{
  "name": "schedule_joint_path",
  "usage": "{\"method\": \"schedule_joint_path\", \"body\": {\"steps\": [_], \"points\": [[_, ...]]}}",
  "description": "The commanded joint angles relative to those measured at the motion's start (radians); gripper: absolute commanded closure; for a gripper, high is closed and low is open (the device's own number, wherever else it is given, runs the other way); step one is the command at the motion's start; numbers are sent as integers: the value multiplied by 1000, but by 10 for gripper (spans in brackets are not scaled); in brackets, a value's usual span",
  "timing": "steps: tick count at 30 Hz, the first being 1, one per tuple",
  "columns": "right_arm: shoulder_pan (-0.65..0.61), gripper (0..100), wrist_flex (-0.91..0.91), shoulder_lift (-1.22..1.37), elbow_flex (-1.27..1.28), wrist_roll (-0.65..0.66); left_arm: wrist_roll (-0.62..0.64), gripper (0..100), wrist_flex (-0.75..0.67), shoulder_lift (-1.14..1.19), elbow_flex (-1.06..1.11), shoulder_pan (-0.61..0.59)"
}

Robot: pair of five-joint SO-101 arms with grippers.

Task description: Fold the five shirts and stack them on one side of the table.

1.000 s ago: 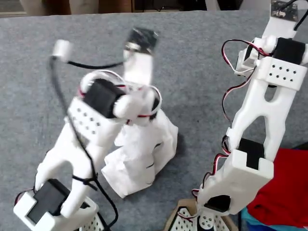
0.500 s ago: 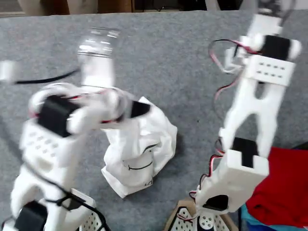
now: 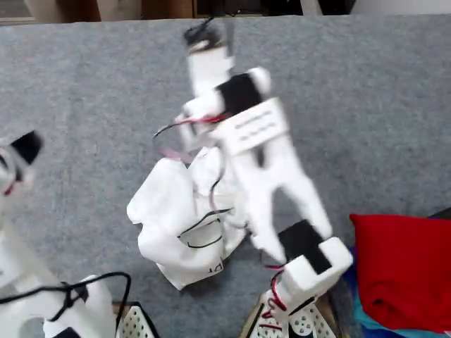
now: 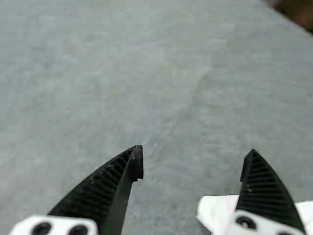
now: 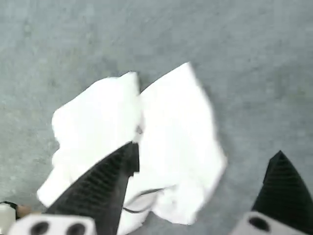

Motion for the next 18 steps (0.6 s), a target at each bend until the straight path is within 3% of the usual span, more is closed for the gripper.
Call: {"method": "schedule_joint_path", "body": {"steps": [1, 7, 15, 18], "points": [[-50, 598, 14, 108, 38, -86, -54, 675, 11, -1, 80, -133], [-47, 598, 5, 380, 28, -114, -140, 675, 9, -5, 184, -236], [-13, 603, 9, 581, -168, -107, -155, 675, 9, -7, 229, -265], [35, 684, 9, 611, -217, -110, -155, 675, 9, -7, 229, -265]]}}
